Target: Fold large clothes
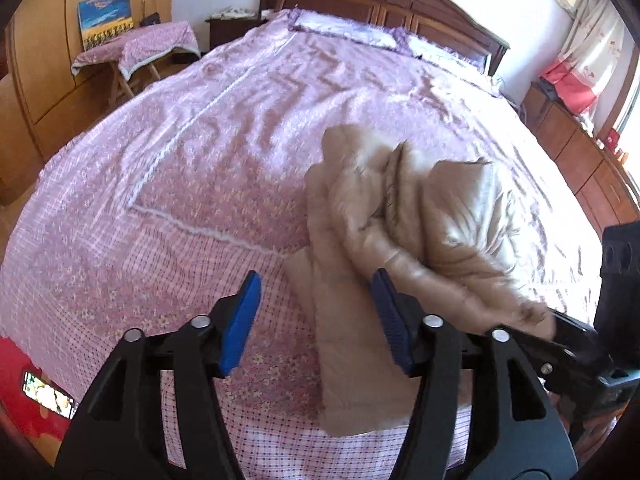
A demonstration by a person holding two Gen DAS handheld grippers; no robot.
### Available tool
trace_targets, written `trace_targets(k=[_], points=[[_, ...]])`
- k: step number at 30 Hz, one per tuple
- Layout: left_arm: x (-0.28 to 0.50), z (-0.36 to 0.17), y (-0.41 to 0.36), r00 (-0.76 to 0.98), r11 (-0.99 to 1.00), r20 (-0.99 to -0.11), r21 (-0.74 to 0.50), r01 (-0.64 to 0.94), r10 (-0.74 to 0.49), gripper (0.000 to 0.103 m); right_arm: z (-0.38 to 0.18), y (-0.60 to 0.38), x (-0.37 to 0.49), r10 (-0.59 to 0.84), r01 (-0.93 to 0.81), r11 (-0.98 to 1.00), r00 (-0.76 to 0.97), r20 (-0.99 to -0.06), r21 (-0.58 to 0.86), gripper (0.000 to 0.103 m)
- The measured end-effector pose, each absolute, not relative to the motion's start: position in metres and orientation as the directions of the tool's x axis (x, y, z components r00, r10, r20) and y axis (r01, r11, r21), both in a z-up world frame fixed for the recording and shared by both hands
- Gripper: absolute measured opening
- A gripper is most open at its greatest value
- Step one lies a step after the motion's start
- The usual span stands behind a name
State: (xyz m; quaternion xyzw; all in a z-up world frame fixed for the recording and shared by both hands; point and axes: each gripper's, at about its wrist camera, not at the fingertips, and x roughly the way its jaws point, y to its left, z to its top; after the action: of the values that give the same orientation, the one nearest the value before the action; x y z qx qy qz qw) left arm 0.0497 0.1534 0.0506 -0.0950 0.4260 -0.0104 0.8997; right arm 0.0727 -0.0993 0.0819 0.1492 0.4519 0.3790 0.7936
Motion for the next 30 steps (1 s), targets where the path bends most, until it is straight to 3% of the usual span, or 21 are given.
trace_targets(k=[5, 9, 15, 22, 30], points=[[0.059, 0.07, 0.137, 0.657, 0.976, -0.735, -0.218, 0.004, -0.167, 0.079, 0.108, -0.122, 0.061, 0.714, -0.481, 0.697, 0.403, -0.572, 0.531, 0.079], [0.077, 0.076, 0.109, 0.649, 0.979, -0.737, -0.194, 0.066, -0.189, 0.084, 0.107, -0.161, 0.068, 0.607, -0.389, 0.794, 0.542, -0.581, 0.468, 0.079], [0.111, 0.077, 0.059, 0.644, 0.993, -0.762, 0.007, 0.118, -0.071, 0.085, 0.057, -0.212, 0.098, 0.432, -0.16, 0.891, 0.591, -0.681, 0.426, 0.079], [0.126, 0.066, 0.07, 0.638, 0.989, -0.767, 0.137, 0.062, 0.066, 0.085, 0.018, -0.207, 0.123, 0.535, -0.168, 0.832, 0.492, -0.687, 0.528, 0.067], [0.117, 0.032, 0.141, 0.585, 0.998, -0.808, 0.033, -0.059, 0.061, 0.087, 0.038, -0.146, 0.129, 0.594, -0.339, 0.804, 0.459, -0.661, 0.488, 0.064]])
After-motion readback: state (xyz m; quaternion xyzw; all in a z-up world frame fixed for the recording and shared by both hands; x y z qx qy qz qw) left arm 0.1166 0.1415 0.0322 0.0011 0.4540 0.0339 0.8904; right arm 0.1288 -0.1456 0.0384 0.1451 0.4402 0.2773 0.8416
